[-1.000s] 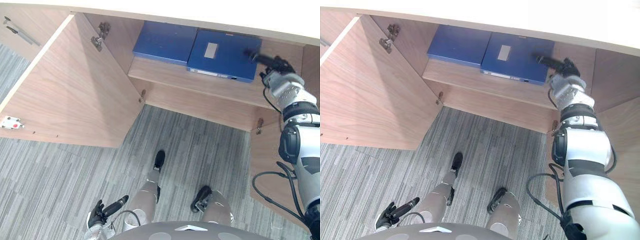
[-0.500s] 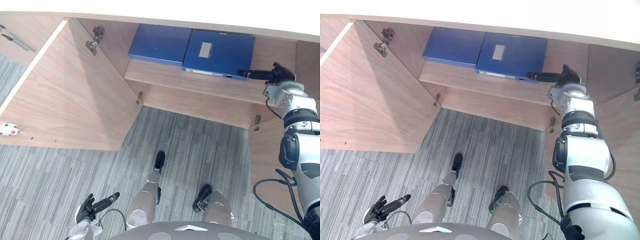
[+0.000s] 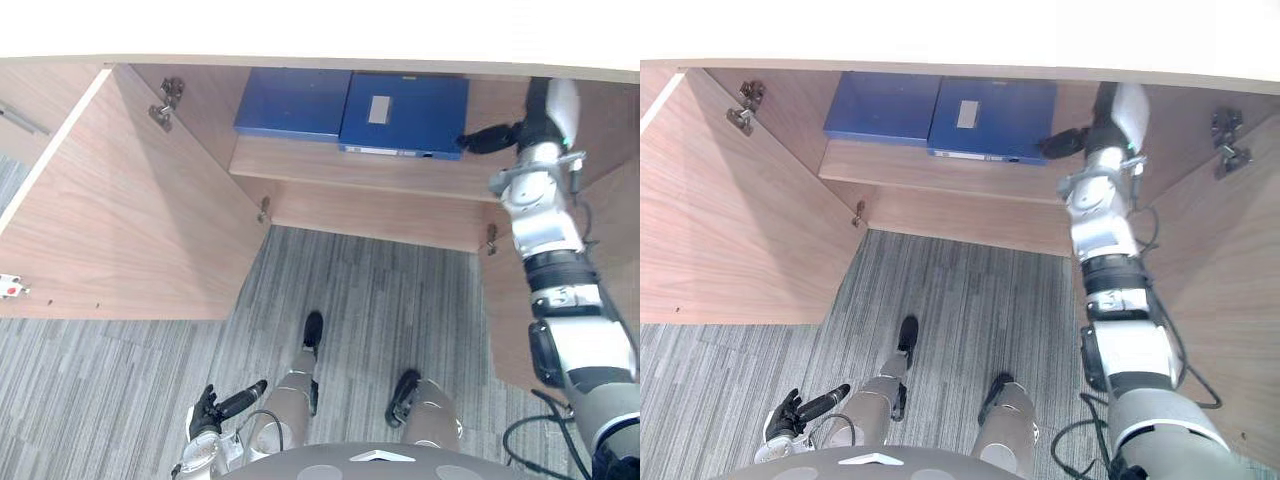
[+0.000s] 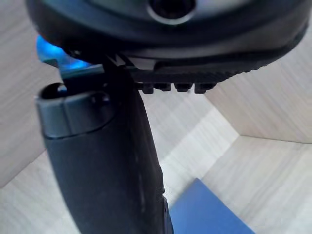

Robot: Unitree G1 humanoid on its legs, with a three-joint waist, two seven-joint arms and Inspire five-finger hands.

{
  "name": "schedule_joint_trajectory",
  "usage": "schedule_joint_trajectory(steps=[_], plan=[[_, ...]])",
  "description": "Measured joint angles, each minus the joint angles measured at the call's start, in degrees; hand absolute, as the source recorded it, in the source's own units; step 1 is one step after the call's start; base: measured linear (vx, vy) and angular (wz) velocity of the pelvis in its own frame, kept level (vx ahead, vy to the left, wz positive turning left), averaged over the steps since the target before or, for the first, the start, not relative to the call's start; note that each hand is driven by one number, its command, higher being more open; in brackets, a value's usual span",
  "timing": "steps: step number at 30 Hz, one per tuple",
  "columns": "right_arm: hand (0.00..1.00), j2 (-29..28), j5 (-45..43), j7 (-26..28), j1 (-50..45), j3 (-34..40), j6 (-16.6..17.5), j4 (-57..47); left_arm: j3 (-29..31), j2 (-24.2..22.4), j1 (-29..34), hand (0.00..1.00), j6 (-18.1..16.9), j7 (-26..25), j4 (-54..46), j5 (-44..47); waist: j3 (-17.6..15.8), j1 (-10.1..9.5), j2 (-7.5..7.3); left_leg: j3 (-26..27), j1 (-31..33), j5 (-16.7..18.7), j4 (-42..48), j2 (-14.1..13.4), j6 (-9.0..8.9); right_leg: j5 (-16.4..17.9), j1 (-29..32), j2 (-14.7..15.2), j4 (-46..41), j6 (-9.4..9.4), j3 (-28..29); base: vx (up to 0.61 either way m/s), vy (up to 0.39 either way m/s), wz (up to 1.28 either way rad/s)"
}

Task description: Walk over to the cabinet, pick up the folder, carry it to the office cabinet, place the folder inside the office cabinet, then close the office cabinet door

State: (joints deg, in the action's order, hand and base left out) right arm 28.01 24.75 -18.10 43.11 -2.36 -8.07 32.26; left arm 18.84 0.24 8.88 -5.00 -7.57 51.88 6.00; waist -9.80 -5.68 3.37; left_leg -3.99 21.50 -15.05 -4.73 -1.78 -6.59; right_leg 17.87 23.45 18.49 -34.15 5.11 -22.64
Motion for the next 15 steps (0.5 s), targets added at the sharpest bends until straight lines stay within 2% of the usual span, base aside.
schedule_joint_trajectory(steps=[4, 9, 11, 15], plan=[[1.0, -4.2, 2.0, -0.2, -6.8, -2.7, 0.3, -3.1, -0.2, -0.4, -0.3, 1.0, 0.1, -0.6, 0.7, -2.2, 0.1, 0.31, -0.15, 0.4, -2.0, 0.7, 0.0, -1.1, -0.19, -0.7, -2.7, -1.5, 2.2, -0.09, -0.2, -0.02, -0.051, -0.12], [1.0, -11.4, 2.0, 0.8, -19.7, -6.2, 1.6, -2.5, -0.6, 0.1, -0.4, 1.0, 0.2, -1.4, 1.9, -2.4, 1.4, 0.95, -0.91, 0.5, -5.8, 1.6, 0.0, -2.2, -0.39, -2.5, -8.8, -3.8, 7.6, 0.38, -0.8, 0.01, -0.034, -0.06], [1.0, -13.5, 2.0, 1.5, -23.3, -6.9, 2.6, 0.5, -1.1, 0.4, -0.4, 1.0, 0.2, -1.9, 3.0, -2.4, 2.9, 1.15, -0.83, 0.7, -6.3, 2.2, 0.0, -2.8, -0.41, -4.2, -10.2, -5.0, 10.9, 0.5, -0.7, 0.01, 0.008, -0.2], [1.0, -16.7, 2.1, 3.0, -30.3, -7.2, 3.1, 10.0, -3.6, 1.7, -0.9, 1.0, 0.1, -2.3, 5.0, -3.1, 3.5, 1.33, -1.3, 1.0, -9.8, 3.3, 0.0, -3.0, 0.16, -8.8, -16.3, -7.7, 19.8, 1.18, 0.2, -0.02, 0.02, -0.19]])
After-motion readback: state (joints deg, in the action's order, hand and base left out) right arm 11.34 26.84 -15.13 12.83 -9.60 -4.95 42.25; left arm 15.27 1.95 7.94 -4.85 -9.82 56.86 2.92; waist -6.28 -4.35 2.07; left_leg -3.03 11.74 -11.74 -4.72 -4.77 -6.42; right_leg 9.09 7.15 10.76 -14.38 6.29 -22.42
